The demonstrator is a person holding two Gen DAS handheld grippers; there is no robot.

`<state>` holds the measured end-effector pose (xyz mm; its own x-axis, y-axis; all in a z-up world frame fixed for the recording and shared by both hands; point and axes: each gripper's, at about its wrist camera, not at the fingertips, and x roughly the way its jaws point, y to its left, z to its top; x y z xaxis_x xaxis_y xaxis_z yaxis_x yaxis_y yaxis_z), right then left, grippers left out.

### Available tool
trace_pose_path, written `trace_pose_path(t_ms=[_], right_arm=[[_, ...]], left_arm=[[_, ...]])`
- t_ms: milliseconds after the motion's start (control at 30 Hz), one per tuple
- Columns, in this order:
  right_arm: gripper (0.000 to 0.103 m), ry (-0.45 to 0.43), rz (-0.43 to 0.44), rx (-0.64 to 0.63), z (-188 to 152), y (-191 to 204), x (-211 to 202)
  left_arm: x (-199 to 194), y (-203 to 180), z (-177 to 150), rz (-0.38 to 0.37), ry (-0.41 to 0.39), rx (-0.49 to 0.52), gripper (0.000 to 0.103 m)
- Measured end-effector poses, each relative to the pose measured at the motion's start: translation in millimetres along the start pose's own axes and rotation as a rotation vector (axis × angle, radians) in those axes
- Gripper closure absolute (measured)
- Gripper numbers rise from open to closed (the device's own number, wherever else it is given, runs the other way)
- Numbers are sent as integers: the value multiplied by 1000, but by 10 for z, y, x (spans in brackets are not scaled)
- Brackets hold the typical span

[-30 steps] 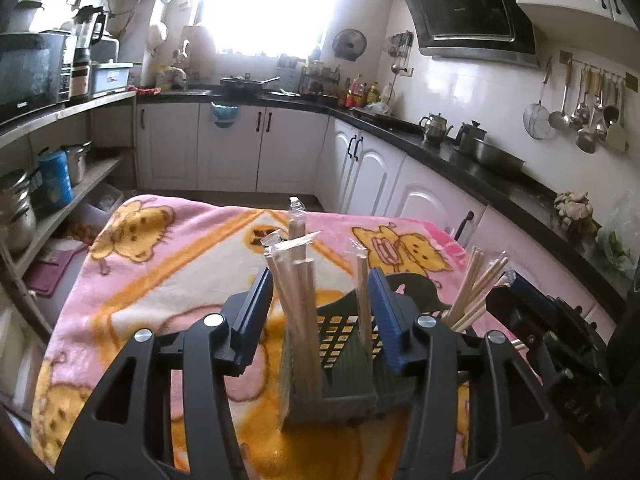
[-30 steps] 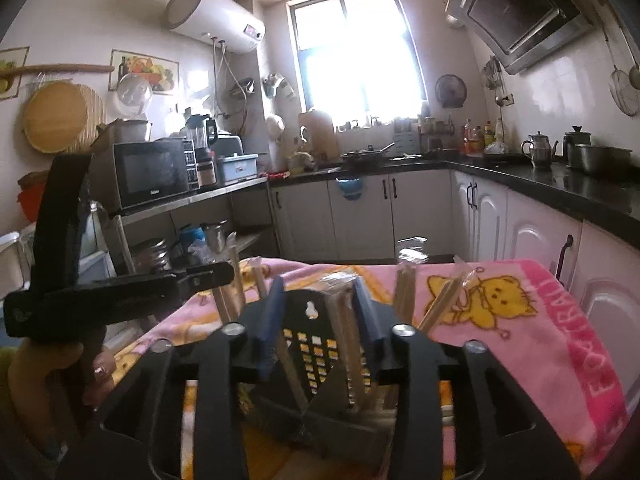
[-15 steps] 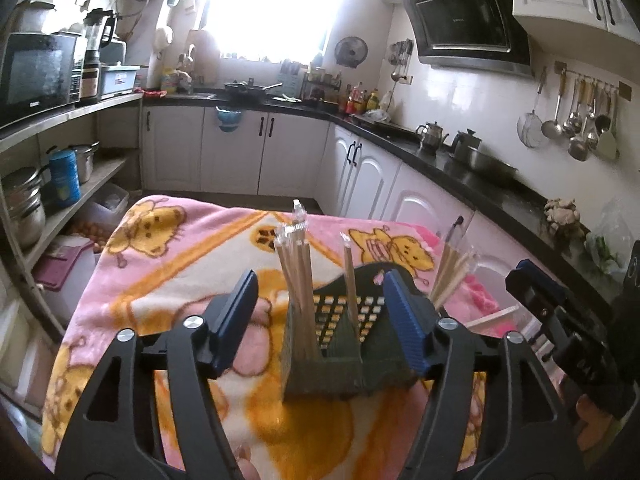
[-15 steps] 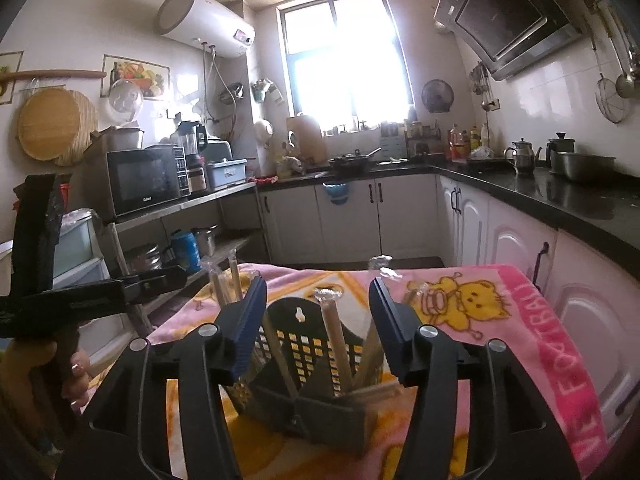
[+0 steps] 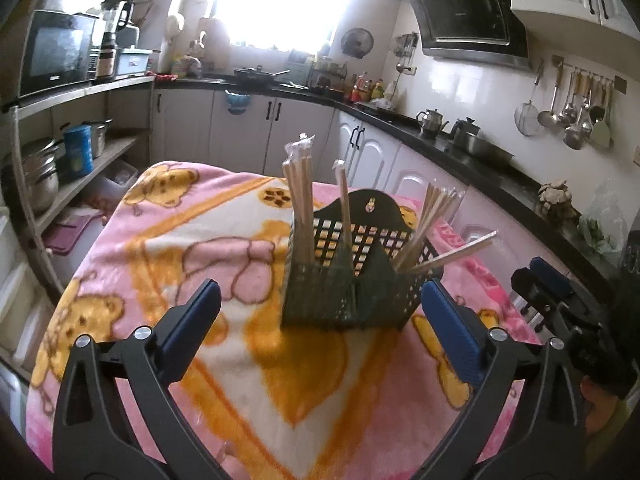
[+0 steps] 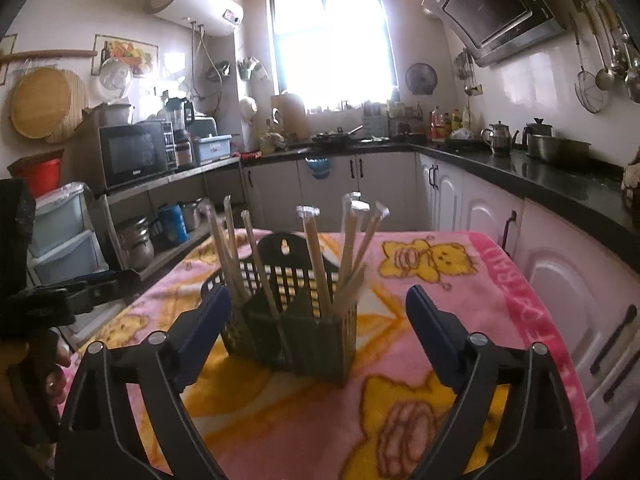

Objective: Organize utensils
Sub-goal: 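Withdraw both open tools back from the caddy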

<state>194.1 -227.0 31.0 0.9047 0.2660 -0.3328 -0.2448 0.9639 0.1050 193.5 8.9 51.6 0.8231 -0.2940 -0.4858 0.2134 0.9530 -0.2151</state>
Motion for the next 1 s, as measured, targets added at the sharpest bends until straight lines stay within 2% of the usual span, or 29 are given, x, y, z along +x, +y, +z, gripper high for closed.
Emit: trace_pose_path(t_ms=[333,733,1000], right_arm=[[7,76,-22,32,-336,27,-124],[6,153,-51,33,-747,65,-138],[6,105,-76,0,-967,132,-261]], left_arm=[[-93,-9,-436,43,63,-1,11],[-117,-102,-842,100,72,41,11],[-127,-178,-1016,112,27,77,11]])
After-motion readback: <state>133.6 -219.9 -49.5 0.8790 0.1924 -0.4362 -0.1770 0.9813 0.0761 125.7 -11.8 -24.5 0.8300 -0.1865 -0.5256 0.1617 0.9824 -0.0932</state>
